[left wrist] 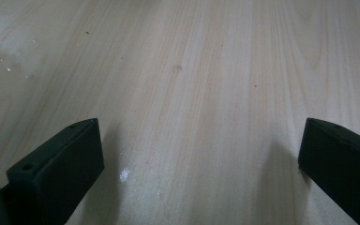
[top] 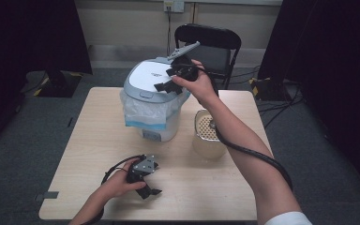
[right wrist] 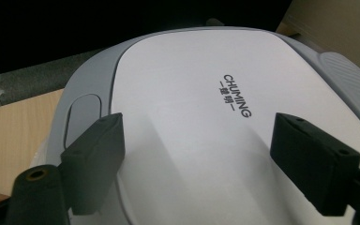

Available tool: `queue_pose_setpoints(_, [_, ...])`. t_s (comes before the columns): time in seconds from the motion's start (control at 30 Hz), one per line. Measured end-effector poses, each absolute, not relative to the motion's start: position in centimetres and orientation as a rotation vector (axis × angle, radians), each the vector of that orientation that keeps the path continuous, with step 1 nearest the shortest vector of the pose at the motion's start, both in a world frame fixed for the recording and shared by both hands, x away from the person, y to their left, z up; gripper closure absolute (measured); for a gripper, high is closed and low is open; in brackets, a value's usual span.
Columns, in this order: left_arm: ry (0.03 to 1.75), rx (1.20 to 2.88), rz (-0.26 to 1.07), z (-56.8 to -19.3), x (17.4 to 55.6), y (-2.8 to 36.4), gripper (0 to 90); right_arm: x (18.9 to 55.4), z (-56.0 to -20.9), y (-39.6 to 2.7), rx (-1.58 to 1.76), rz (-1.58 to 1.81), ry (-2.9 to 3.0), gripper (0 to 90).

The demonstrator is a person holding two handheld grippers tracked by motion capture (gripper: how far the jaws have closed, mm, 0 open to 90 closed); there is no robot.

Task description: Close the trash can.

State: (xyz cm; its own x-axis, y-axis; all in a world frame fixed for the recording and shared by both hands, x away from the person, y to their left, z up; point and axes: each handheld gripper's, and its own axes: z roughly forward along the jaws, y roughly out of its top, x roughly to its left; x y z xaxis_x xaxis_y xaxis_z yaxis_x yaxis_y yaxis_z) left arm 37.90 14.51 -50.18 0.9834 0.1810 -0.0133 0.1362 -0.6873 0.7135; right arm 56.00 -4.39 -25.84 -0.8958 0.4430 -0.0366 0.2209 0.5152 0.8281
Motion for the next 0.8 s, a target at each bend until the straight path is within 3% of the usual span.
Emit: queue_pose_setpoints(0.8, [0.219,2.335,0.076,-50.2,37.9,14.5,0.0,53.4,-25.1,-6.4,0.521,1.351,2.525,14.9])
